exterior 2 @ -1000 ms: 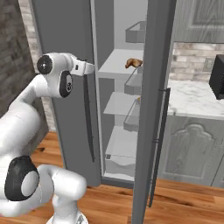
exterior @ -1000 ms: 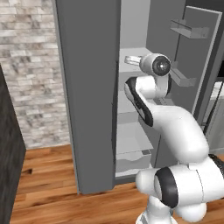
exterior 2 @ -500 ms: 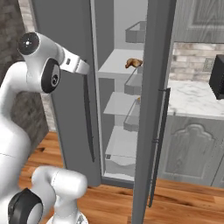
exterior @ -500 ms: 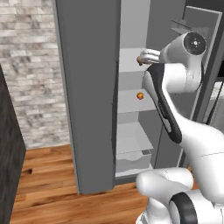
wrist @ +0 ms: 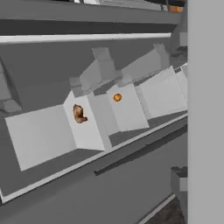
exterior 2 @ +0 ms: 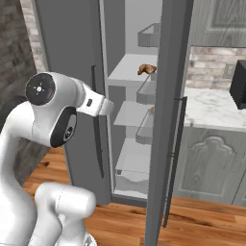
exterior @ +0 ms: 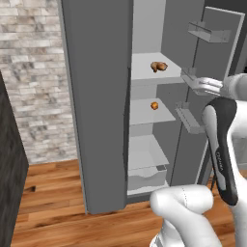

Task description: Pick up the frozen chicken drumstick from the freezer, place it on any shelf in the fridge, and close the fridge and freezer doors when done.

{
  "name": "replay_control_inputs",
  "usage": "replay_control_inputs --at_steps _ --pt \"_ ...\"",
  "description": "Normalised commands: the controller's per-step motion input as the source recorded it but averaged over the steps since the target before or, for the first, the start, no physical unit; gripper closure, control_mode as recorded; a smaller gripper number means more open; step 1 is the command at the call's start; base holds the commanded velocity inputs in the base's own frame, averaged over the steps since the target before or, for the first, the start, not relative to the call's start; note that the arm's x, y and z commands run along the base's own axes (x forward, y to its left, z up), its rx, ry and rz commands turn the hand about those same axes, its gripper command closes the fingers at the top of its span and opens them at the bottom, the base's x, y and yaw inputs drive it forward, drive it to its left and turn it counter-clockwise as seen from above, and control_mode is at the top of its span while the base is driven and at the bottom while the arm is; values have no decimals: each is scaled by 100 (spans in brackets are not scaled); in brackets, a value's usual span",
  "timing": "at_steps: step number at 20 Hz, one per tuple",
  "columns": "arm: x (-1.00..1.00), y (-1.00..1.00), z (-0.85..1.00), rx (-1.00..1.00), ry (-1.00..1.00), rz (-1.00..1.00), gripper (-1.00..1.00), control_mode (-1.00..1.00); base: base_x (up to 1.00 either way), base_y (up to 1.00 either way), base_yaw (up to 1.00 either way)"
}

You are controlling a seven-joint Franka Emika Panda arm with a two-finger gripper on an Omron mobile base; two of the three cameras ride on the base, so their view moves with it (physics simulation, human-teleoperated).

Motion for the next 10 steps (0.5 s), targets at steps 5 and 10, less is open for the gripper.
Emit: replay_control_inputs --at_steps 5,10 --pt "-100 -100 -2 20 0 -1 -100 -100 0 0 0" --pt "-100 -100 0 25 0 -5 -100 -100 0 0 0"
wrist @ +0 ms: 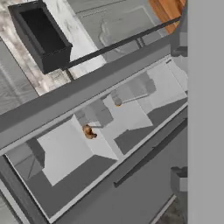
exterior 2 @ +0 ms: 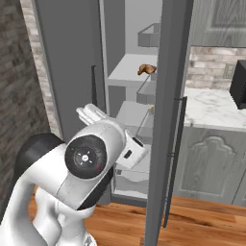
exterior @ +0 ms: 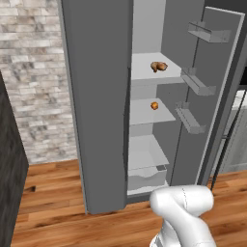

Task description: Pick up the frozen chicken drumstick from the freezer, place it on any shelf in the fridge, and close the fridge and freezer doors when done.

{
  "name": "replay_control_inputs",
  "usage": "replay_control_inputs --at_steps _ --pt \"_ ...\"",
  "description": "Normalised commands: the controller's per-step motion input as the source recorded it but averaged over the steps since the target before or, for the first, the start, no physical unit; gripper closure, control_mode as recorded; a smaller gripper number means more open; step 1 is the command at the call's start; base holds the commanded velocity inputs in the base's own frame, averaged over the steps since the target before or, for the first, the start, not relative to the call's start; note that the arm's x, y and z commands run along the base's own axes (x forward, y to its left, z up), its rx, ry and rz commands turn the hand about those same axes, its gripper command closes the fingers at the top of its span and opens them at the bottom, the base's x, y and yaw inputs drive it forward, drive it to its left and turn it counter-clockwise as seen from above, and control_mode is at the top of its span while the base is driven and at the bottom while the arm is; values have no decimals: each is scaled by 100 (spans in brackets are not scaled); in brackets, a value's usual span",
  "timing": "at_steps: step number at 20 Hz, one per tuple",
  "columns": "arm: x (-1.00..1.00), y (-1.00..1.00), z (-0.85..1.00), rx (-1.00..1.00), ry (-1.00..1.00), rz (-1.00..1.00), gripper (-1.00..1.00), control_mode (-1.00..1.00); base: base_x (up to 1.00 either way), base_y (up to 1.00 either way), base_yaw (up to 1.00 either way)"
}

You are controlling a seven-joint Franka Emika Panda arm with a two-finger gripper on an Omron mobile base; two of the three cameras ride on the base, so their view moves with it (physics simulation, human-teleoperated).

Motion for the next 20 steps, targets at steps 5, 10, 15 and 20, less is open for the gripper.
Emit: replay_control_inputs --at_steps 5,10,15,20 --pt "-52 -100 -5 19 0 -1 -100 -100 0 0 0" --pt "4 -100 -13 10 0 1 -100 -100 0 0 0" --pt "54 -81 -22 0 -1 2 -100 -100 0 0 0" --pt "88 -46 -63 0 0 1 -100 -100 0 0 0"
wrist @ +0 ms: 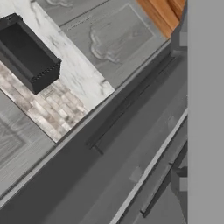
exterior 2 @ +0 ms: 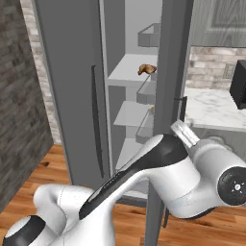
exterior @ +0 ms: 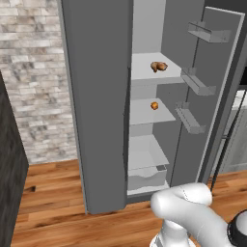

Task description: Pick up the frozen chicken drumstick from the freezer, place it on any shelf in the fridge, and close the fridge and freezer doors when done.

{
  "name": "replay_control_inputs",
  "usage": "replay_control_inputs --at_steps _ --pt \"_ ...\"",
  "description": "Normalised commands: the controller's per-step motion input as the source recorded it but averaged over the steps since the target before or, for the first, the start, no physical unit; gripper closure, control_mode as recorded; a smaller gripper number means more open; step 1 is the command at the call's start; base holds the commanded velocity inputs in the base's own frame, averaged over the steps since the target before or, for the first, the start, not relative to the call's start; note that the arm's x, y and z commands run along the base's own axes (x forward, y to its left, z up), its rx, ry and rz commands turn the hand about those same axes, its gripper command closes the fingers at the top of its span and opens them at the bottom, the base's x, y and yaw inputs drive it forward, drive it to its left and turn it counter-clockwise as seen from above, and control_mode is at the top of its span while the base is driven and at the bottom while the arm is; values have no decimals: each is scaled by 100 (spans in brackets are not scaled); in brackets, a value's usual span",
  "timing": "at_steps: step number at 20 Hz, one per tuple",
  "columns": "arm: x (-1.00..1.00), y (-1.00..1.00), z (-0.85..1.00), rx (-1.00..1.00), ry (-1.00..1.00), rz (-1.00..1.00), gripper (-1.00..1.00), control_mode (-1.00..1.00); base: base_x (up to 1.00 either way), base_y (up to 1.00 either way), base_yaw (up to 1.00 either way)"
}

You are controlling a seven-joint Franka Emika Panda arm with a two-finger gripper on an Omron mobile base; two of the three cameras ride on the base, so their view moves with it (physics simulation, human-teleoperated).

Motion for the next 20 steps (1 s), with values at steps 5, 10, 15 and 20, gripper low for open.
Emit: replay_control_inputs --at_steps 5,10,15,20 --pt "92 -60 -52 0 0 0 -100 -100 0 0 0" --pt "70 -53 -23 3 0 1 -100 -100 0 0 0" --pt "64 -23 -12 4 0 4 -100 -100 0 0 0" --pt "68 0 -13 2 0 6 -100 -100 0 0 0"
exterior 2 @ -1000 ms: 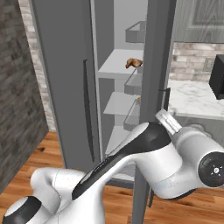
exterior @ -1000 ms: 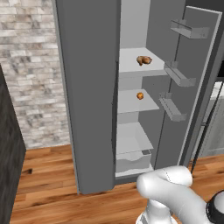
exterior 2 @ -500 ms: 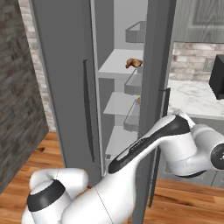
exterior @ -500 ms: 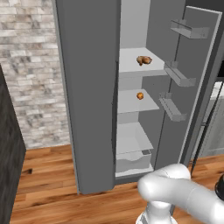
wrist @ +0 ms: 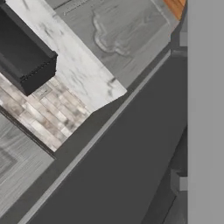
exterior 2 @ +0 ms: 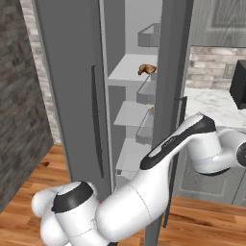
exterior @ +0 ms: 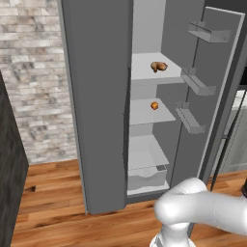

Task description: Pick up the frozen chicken drumstick from the freezer, place it on any shelf in the fridge, and close the fridge and freezer doors when done.

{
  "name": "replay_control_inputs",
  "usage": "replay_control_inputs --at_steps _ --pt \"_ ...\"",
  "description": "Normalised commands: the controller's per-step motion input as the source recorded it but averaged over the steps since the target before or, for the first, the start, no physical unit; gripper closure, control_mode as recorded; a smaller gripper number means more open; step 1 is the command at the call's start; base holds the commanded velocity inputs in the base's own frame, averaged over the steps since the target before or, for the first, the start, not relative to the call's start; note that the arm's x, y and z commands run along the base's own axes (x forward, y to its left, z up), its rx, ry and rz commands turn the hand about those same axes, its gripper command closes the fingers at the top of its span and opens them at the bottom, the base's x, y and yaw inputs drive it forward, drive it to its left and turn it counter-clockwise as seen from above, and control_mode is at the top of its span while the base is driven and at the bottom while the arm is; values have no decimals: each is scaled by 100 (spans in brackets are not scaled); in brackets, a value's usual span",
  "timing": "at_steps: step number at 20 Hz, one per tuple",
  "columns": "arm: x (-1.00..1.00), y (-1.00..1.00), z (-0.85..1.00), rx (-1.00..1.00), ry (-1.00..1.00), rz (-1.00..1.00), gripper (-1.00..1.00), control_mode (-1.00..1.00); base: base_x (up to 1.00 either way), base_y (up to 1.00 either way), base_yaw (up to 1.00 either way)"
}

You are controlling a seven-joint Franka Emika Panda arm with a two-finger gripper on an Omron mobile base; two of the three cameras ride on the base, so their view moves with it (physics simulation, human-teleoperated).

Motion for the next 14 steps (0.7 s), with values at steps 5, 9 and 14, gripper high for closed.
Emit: replay_control_inputs --at_steps 5,9,14 --pt "55 8 -11 3 0 8 -100 -100 0 0 0" --pt "63 20 -7 5 0 12 -100 -100 0 0 0" --pt "53 37 0 6 0 17 -100 -100 0 0 0"
